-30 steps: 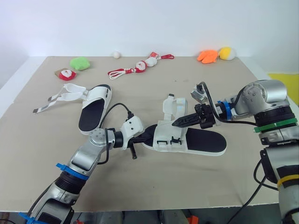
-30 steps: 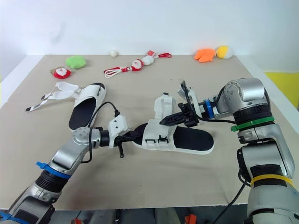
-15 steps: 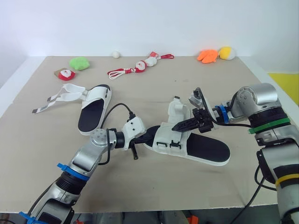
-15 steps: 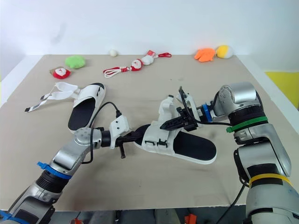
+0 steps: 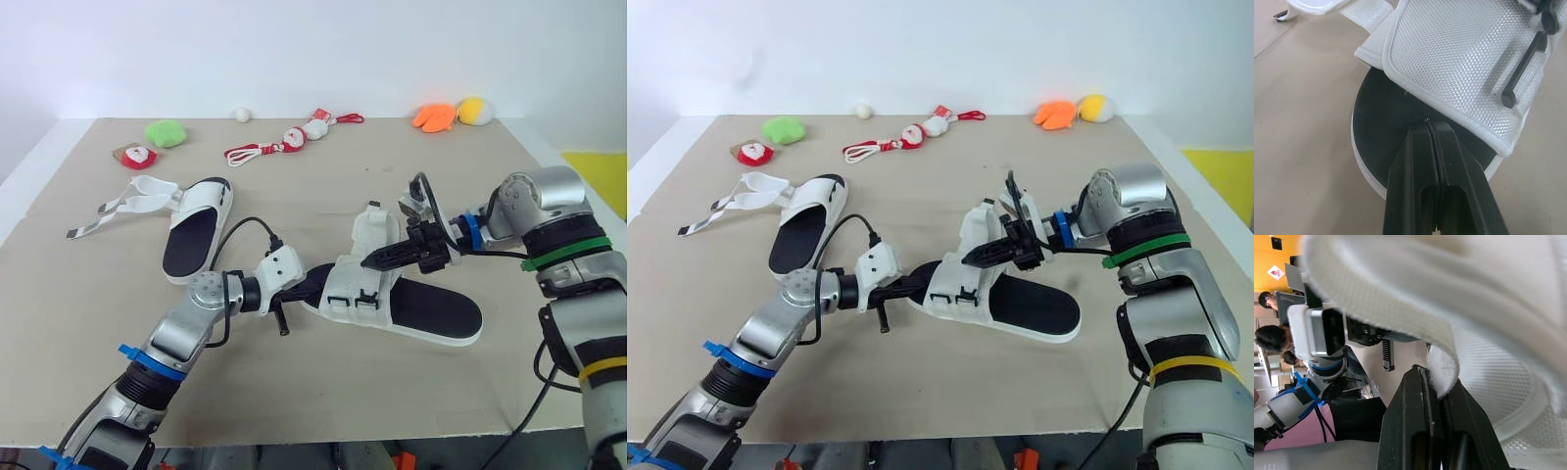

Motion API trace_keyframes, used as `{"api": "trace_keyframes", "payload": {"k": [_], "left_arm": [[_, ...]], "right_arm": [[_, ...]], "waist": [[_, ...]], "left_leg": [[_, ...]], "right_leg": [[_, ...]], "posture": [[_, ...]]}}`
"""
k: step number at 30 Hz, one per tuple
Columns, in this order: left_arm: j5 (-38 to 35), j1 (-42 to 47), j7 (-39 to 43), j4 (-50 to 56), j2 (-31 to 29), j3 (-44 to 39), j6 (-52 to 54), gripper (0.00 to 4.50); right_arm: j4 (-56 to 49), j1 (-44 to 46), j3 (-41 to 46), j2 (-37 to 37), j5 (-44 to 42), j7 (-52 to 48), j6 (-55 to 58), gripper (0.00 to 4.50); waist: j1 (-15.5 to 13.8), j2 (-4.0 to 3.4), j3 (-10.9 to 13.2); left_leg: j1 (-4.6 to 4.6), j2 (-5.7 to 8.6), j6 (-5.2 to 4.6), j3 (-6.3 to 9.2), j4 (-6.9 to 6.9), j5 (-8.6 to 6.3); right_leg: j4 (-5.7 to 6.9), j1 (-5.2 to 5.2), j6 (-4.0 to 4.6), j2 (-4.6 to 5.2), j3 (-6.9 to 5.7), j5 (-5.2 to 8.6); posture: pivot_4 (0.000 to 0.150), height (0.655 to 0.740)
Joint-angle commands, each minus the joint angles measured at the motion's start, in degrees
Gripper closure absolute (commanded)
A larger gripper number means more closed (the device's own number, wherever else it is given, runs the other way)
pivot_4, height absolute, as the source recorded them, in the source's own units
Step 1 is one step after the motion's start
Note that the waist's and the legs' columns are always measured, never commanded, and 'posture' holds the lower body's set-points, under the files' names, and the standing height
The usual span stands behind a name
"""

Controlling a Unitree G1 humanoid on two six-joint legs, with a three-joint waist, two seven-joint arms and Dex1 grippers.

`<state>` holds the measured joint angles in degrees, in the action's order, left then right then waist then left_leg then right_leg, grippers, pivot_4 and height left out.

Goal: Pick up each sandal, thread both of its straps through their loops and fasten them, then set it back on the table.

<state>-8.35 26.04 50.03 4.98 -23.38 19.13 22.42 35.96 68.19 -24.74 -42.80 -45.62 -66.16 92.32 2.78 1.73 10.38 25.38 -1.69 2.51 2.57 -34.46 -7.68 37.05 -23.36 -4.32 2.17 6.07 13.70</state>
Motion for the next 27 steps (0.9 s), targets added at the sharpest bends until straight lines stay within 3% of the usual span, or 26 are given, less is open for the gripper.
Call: {"api": "trace_keyframes", "payload": {"k": [1, 12, 27], "left_arm": [[1.58, -1.81, 0.53, -1.64, -0.73, 2.25, 1.67, 4.5], [1.74, -2.15, 0.49, -1.31, -0.56, 2.41, 1.92, 4.5], [1.78, -2.13, 0.3, -1.55, -0.39, 2.61, 1.86, 4.5]], "right_arm": [[-0.75, 1.42, -0.11, -1.11, -2.18, -0.32, 0.18, 4.46], [-7.74, -2.94, -3.26, -3.3, -5.23, 1.42, 0.18, 4.46], [-15.1, -6.93, -0.98, -3.23, 0.63, 2.31, -0.16, 4.46]], "waist": [[0.0, 0.0, 0.0], [-0.02, -0.03, -0.02], [-0.09, -0.1, -0.06]], "left_leg": [[0.0, 0.0, 0.0, 0.0, 0.0, 0.0], [0.0, 0.0, 0.0, 0.01, 0.0, -0.06], [-0.04, -0.02, -0.08, 0.05, -0.04, -0.41]], "right_leg": [[0.0, 0.0, 0.0, 0.0, 0.0, 0.0], [0.0, 0.01, -0.01, 0.0, 0.0, 0.06], [0.06, 0.05, -0.35, -0.02, -0.05, 0.23]], "posture": [[0.15, 0.74], [0.15, 0.74], [0.15, 0.74]]}}
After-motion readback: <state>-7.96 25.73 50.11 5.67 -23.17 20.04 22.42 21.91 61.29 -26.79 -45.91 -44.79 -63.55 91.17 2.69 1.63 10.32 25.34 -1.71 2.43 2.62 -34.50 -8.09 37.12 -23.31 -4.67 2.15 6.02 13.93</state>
